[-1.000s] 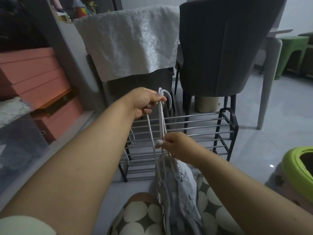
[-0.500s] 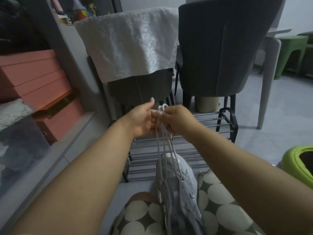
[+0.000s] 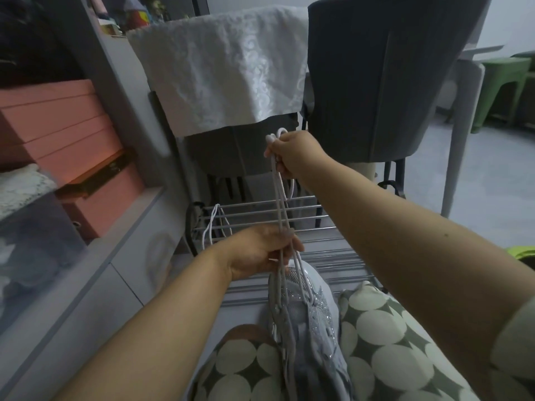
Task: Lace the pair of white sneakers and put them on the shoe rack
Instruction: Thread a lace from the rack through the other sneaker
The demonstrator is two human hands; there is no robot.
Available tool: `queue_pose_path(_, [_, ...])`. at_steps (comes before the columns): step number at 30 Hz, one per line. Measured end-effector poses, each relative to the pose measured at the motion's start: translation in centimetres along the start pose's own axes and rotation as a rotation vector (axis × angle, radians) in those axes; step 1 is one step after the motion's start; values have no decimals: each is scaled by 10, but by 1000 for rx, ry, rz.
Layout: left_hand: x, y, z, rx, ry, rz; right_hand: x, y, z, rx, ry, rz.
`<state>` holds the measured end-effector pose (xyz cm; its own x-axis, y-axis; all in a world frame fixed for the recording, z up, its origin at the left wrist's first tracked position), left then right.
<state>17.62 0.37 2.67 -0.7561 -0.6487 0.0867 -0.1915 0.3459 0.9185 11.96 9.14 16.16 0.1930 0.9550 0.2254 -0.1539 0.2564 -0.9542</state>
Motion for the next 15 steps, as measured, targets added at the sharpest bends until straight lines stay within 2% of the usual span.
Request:
queue_pose_path(5, [-8,10,-5,-4,133,143,-4,19,-7,-90,-41,136])
queue_pose_path(9, [-5,20,-13,12,263,347,2,21,-9,-91,-30,162])
queue_pose_path(15, [-7,13,-11,9,245,199,-1,26,-13,-89,-47,150])
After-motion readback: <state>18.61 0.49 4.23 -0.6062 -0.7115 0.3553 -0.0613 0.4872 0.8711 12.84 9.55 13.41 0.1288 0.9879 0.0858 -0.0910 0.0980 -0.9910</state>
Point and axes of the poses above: each hand's wrist, its own z-axis towards the middle knuckle, its own x-axis out of the back of the hand, y = z × x, the point moved 10 cm from there along z, towards the middle knuckle, and after that the axes turned 8 degrees about x, right-handed, at the moved point
